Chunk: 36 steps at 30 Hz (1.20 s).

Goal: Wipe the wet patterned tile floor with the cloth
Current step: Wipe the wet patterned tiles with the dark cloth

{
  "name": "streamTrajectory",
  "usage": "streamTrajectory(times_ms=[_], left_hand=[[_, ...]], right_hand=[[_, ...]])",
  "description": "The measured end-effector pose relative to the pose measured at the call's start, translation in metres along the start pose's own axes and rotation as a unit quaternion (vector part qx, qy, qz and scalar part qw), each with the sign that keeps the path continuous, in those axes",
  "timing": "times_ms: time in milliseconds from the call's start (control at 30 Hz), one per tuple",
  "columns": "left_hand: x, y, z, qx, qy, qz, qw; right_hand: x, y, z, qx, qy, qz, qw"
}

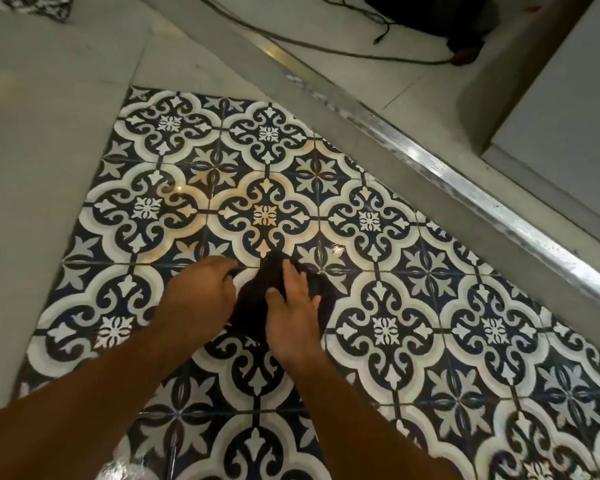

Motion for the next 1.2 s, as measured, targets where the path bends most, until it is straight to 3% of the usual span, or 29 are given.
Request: streamTrajectory(times_ms=[67,100,200,233,400,533,767,1000,1200], left_hand=[[0.003,-0.010,-0.004,-0.004,0.004,0.024,1.000],[0.008,-0.017,-0.001,0.009,0.007,0.031,0.999],[0.028,-0.031,0.018,0.068,0.021,0.011,0.997],[0.037,-0.032,0.025,0.089,0.032,0.002,0.995],[0.091,-0.031,0.046,0.127,0.097,-0.070,0.985],[0.104,-0.043,0.039,0.148,0.131,-0.047,0.979],[0.091,-0.039,-0.008,0.229,0.154,-0.064,0.959],[0.101,0.001,0.030,0.194,0.158,-0.054,0.967],[0.083,-0.042,-0.018,0.333,0.101,-0.133,0.928]], right_hand=[[-0.022,-0.008,-0.005,0.050,0.158,-0.004,0.986],[-0.039,-0.008,-0.005,0.035,0.154,0.031,0.987],[-0.091,0.013,0.015,-0.055,-0.013,0.204,0.977],[-0.099,0.023,0.023,-0.075,-0.060,0.224,0.970],[-0.087,0.040,0.062,-0.140,-0.256,0.171,0.941],[-0.078,0.040,0.068,-0.167,-0.334,0.168,0.912],[-0.079,0.040,0.067,-0.159,-0.374,0.124,0.905],[-0.078,0.040,0.066,-0.140,-0.384,0.116,0.905],[-0.079,0.039,0.065,-0.131,-0.381,0.111,0.908]])
Point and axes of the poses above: each hand's wrist, its own y-axis towards the middle knuckle, its own x-axis out of the palm, z = x × y, the point moved 4 cm from there along y, towards the middle knuckle, and after that the axes turned 13 degrees about z, right-handed, at the moved point
